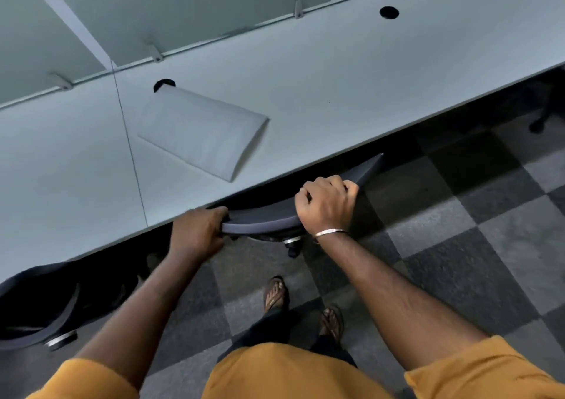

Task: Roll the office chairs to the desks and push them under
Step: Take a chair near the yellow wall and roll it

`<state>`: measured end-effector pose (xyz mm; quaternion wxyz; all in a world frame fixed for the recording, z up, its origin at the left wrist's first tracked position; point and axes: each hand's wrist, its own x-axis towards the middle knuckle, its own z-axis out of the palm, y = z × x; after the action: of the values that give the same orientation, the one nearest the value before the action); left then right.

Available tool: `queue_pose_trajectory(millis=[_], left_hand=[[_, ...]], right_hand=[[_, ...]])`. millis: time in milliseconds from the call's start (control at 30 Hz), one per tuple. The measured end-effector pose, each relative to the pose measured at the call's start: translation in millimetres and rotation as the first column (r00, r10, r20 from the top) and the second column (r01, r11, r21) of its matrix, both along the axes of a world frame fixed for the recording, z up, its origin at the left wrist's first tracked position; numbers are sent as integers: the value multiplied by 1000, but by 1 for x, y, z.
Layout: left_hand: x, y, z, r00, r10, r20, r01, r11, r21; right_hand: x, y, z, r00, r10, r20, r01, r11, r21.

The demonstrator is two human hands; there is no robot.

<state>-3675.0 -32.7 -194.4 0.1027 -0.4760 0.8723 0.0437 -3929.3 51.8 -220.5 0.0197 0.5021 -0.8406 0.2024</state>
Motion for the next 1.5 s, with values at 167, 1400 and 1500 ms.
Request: queue_pose_trajectory(millis=[167, 1400, 1500], left_hand=[[4, 14, -8, 999, 18, 29, -19, 999, 29], [58, 25, -6, 998, 42, -51, -40, 998, 38], [56, 26, -4, 998, 33, -44, -32, 999, 27]], right_hand=[[-12, -5, -1, 999, 39, -2, -39, 993, -112], [37, -13, 9, 981, 178, 73, -186, 976, 112], [35, -11, 9, 983, 174, 65, -180, 979, 93]])
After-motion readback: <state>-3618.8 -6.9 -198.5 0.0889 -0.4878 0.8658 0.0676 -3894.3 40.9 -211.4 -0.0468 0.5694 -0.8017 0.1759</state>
